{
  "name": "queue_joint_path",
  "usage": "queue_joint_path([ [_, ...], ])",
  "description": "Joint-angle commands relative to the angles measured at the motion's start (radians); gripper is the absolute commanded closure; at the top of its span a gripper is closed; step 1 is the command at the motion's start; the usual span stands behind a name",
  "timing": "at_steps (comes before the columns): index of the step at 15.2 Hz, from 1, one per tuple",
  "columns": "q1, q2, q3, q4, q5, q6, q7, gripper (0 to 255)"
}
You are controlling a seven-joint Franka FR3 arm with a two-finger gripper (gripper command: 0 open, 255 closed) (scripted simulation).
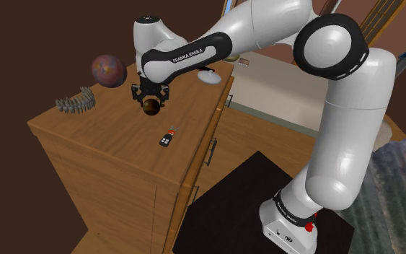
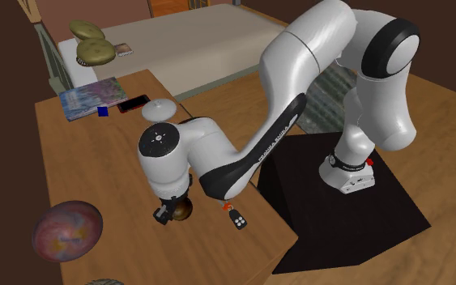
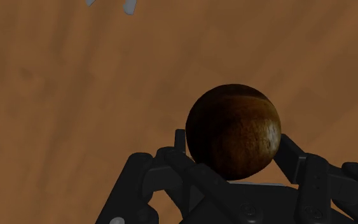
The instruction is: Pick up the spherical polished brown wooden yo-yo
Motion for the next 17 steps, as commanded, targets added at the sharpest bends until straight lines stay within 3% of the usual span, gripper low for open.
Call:
queue_joint_path([
  [1, -0.001, 0.003, -0.001, 0.002, 0.0, 0.0, -0.002, 255],
  [17, -0.008, -0.077, 0.018, 0.094, 0.046, -0.165, -0.05, 255],
])
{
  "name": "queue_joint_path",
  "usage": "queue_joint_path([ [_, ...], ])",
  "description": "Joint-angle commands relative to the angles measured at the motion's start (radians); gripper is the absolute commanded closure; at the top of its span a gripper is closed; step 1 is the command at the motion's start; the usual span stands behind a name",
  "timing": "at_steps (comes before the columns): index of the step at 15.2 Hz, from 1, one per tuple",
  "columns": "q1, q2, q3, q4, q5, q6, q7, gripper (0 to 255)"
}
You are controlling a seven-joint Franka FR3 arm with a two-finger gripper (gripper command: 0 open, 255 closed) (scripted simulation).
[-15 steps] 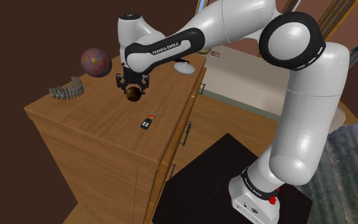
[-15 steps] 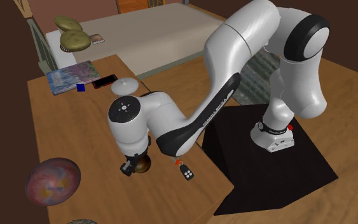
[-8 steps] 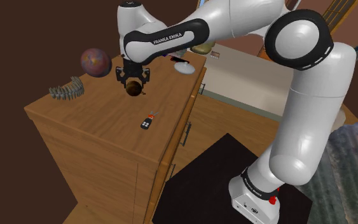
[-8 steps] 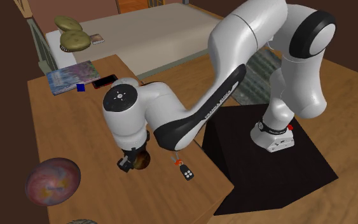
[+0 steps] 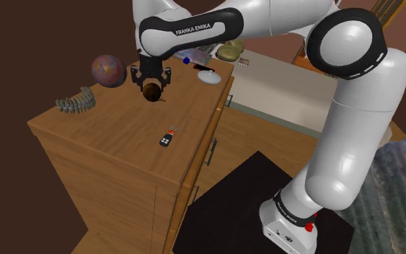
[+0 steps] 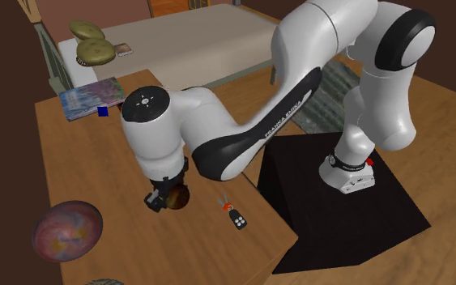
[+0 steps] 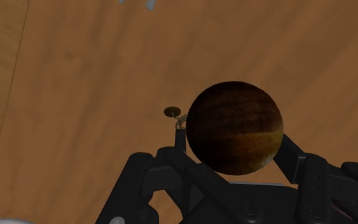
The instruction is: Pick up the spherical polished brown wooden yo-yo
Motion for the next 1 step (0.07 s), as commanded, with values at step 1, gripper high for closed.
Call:
queue_joint_path([
  [1, 0.0, -0.003, 0.001, 0.003, 0.002, -0.006, -0.002, 255],
])
